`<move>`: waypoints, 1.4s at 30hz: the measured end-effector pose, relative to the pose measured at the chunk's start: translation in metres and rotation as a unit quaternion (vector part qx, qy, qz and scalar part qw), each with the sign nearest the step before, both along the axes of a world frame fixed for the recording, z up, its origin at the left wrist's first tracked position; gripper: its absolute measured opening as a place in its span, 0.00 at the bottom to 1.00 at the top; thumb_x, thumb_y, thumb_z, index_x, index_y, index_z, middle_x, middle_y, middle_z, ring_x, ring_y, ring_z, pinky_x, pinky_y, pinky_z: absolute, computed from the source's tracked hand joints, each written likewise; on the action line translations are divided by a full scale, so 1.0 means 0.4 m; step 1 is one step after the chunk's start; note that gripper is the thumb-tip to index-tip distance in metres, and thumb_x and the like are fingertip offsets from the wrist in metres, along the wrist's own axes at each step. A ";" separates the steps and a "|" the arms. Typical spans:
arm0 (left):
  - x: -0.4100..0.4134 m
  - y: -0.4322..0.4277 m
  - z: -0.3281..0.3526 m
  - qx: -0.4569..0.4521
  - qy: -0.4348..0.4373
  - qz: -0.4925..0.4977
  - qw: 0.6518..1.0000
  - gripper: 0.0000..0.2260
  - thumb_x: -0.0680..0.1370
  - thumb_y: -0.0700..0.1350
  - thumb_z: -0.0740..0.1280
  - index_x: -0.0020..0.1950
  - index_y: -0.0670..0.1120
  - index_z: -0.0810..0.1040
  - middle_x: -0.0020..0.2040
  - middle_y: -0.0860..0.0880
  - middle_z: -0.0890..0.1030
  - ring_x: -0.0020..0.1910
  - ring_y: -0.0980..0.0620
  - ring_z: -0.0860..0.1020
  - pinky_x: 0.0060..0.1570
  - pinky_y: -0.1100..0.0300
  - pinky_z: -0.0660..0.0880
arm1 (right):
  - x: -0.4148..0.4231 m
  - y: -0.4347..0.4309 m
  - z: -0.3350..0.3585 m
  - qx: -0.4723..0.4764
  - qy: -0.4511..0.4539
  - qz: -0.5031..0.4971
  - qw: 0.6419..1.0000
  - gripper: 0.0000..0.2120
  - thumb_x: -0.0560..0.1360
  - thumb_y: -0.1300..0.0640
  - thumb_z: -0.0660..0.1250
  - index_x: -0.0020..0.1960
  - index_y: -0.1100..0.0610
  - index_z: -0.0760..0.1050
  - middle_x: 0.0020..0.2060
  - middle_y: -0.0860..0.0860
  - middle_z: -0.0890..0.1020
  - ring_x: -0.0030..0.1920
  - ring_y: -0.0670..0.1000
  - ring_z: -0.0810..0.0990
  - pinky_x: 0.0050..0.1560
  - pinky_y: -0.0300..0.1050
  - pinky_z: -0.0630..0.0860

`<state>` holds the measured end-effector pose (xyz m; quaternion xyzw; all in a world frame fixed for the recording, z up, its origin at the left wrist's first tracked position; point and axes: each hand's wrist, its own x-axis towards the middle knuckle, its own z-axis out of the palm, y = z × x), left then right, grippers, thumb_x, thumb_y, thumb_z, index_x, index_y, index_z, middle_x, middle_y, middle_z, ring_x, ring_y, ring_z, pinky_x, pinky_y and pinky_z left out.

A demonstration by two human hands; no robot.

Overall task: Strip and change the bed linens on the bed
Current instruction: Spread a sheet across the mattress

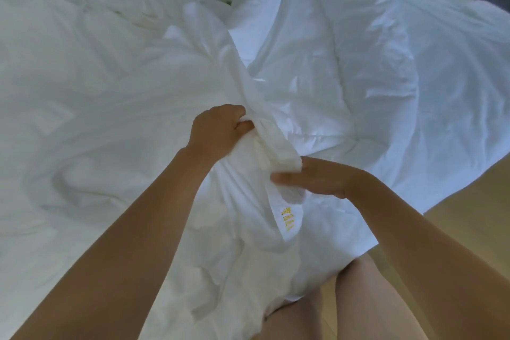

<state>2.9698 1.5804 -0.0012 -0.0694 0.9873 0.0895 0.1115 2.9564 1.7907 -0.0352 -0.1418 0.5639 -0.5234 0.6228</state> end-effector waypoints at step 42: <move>0.045 0.114 -0.016 0.153 0.123 0.230 0.953 0.10 0.82 0.46 0.57 0.41 0.45 0.66 0.29 0.54 0.67 0.33 0.48 0.69 0.35 0.54 0.63 | 0.010 -0.004 -0.026 -0.109 -0.241 -0.240 0.934 0.07 0.68 0.51 0.72 0.44 0.52 0.85 0.44 0.51 0.85 0.45 0.49 0.84 0.43 0.42 0.80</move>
